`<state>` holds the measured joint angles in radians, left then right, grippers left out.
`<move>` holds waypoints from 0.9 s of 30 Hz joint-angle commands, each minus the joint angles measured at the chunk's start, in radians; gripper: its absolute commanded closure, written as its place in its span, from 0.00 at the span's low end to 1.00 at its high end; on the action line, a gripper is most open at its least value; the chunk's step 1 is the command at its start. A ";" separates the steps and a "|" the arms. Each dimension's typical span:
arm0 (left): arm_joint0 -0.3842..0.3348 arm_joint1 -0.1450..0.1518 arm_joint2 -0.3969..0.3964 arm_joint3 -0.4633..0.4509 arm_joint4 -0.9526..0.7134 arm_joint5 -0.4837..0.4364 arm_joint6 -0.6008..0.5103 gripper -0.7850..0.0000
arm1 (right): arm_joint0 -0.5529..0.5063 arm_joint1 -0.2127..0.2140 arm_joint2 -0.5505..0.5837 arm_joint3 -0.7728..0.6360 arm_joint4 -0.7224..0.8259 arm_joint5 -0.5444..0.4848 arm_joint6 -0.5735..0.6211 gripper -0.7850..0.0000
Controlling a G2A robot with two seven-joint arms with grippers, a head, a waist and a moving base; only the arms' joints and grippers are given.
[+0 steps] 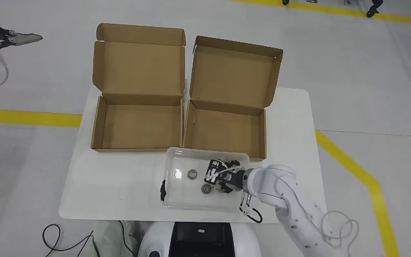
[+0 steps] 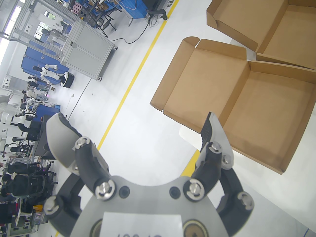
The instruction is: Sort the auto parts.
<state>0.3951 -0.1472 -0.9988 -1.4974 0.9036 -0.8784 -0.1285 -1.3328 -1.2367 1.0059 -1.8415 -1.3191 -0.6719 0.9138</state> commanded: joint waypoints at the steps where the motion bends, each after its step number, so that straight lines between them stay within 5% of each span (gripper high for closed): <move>1: 0.000 0.000 0.000 0.000 0.000 0.000 0.000 0.00 | 0.008 0.001 -0.002 0.024 0.004 0.007 0.005 0.22; 11: 0.000 0.000 0.000 0.000 0.000 0.000 0.000 0.00 | 0.051 -0.001 -0.039 0.073 0.028 0.023 0.030 0.20; 19: 0.000 0.000 0.000 0.000 0.000 0.000 0.000 0.00 | 0.075 0.000 -0.059 0.094 0.039 0.028 0.021 0.29; 27: 0.000 0.000 0.000 0.000 0.000 0.000 0.000 0.00 | 0.091 0.003 -0.074 0.106 0.041 0.037 0.024 0.85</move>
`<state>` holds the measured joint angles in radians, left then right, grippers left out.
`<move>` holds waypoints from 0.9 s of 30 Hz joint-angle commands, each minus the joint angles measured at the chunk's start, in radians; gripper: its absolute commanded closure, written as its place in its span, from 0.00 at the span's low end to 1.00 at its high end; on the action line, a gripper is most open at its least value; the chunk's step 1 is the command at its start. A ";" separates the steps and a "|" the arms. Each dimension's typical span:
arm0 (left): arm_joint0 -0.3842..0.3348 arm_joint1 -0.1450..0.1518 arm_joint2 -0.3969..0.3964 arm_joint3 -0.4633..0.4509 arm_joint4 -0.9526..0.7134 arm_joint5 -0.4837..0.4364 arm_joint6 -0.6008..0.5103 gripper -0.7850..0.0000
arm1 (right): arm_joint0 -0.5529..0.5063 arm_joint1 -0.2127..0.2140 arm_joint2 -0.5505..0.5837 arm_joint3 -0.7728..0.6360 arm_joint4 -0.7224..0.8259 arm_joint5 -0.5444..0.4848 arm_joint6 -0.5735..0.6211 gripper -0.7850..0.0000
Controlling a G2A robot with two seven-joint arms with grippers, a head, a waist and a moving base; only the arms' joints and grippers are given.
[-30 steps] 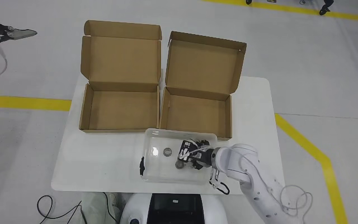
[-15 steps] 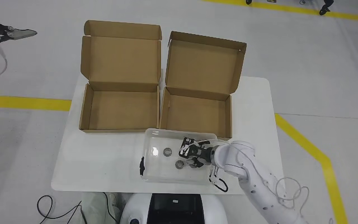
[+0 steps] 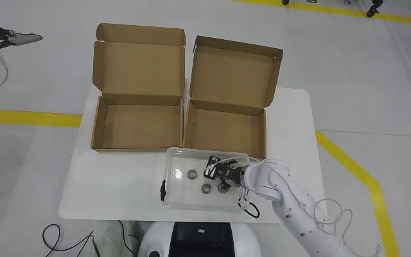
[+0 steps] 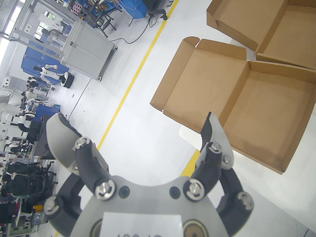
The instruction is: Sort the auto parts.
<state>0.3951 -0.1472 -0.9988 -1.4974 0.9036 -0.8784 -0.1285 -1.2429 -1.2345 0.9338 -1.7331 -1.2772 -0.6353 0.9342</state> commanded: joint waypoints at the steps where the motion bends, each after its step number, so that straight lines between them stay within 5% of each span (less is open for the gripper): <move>1: 0.000 0.000 0.000 0.000 0.000 0.000 0.000 0.00 | 0.002 0.001 -0.003 -0.005 -0.002 0.001 0.007 0.95; 2: 0.000 0.000 0.000 0.000 0.000 0.000 0.000 0.00 | 0.001 0.002 -0.004 -0.009 -0.001 0.002 0.010 1.00; 13: 0.000 0.000 0.000 0.000 0.000 0.000 0.000 0.00 | -0.016 0.016 0.017 -0.057 0.001 -0.014 -0.039 1.00; 27: 0.000 0.000 0.000 0.000 0.000 0.000 0.000 0.00 | -0.041 0.041 0.080 -0.096 0.028 -0.164 -0.396 1.00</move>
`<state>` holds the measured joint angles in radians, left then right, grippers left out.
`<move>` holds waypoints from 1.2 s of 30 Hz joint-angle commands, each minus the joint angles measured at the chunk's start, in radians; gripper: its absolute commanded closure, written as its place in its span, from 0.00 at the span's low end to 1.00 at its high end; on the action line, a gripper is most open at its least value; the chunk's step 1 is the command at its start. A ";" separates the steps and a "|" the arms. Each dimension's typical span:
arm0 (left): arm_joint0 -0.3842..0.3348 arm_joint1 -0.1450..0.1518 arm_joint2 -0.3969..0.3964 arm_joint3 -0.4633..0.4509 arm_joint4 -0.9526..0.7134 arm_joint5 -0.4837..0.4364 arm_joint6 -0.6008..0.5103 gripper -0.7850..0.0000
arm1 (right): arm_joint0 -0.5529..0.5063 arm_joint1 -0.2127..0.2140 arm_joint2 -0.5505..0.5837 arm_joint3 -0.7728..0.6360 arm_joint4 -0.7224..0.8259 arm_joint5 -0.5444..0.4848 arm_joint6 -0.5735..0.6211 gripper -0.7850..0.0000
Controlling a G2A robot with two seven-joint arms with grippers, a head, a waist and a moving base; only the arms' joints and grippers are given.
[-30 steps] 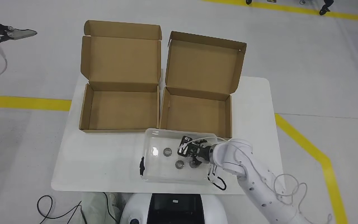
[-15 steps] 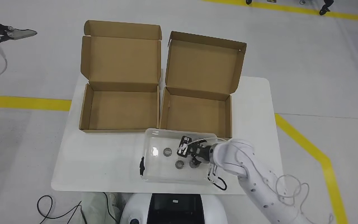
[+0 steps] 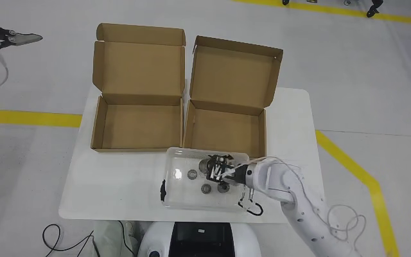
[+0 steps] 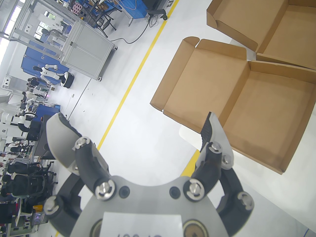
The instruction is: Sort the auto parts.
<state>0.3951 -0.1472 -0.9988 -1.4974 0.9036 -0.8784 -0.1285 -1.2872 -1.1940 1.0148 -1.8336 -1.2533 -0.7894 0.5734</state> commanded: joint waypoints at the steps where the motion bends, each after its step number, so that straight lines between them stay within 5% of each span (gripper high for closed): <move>1: 0.000 0.000 0.000 0.000 0.000 0.000 0.000 0.00 | 0.008 0.000 -0.002 0.010 0.005 -0.017 -0.063 1.00; 24: 0.000 0.000 0.000 0.000 0.000 0.000 0.000 0.00 | 0.106 -0.005 0.046 0.017 0.041 -0.061 -0.578 1.00; 36: 0.000 0.000 0.000 0.000 0.000 0.000 0.000 0.00 | 0.175 0.005 0.130 -0.114 0.062 -0.059 -0.572 1.00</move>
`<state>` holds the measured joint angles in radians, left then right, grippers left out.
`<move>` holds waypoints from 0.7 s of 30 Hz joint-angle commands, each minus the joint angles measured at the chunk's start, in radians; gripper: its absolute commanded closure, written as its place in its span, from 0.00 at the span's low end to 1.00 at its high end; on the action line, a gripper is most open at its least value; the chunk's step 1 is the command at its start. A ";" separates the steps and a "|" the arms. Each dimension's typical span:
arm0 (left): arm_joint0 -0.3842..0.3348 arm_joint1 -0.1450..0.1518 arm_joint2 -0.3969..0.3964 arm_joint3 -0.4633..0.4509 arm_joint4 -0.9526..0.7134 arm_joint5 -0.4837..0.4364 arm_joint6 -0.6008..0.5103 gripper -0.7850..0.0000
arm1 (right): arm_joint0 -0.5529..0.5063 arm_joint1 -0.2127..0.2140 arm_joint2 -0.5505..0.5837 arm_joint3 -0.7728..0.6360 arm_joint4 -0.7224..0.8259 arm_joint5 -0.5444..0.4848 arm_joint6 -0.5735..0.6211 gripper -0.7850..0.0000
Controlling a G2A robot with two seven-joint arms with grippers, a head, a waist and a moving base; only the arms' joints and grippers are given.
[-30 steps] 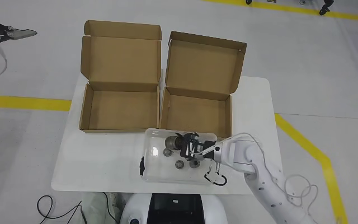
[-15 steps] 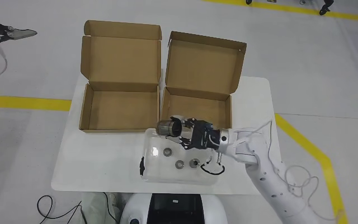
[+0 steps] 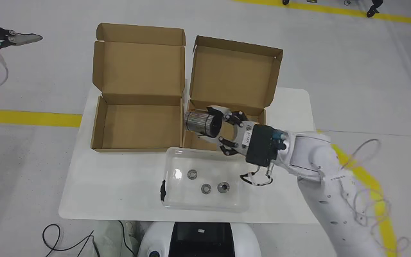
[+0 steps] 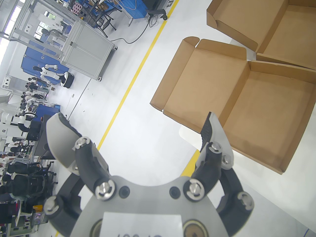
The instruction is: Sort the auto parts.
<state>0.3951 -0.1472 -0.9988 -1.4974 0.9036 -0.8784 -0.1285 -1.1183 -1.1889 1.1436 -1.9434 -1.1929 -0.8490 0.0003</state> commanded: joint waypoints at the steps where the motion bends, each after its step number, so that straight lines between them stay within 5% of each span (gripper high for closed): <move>1: 0.000 0.000 0.000 0.000 0.000 0.000 0.000 0.00 | 0.013 0.000 0.002 -0.008 0.004 0.001 0.003 1.00; 21: 0.000 0.000 0.000 0.000 0.000 0.000 0.000 0.00 | 0.116 -0.004 0.014 -0.055 0.055 0.006 -0.045 1.00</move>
<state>0.3951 -0.1472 -0.9988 -1.4974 0.9036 -0.8784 -0.1285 -1.0026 -1.1924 1.1590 -1.9960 -1.1364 -0.8460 -0.0462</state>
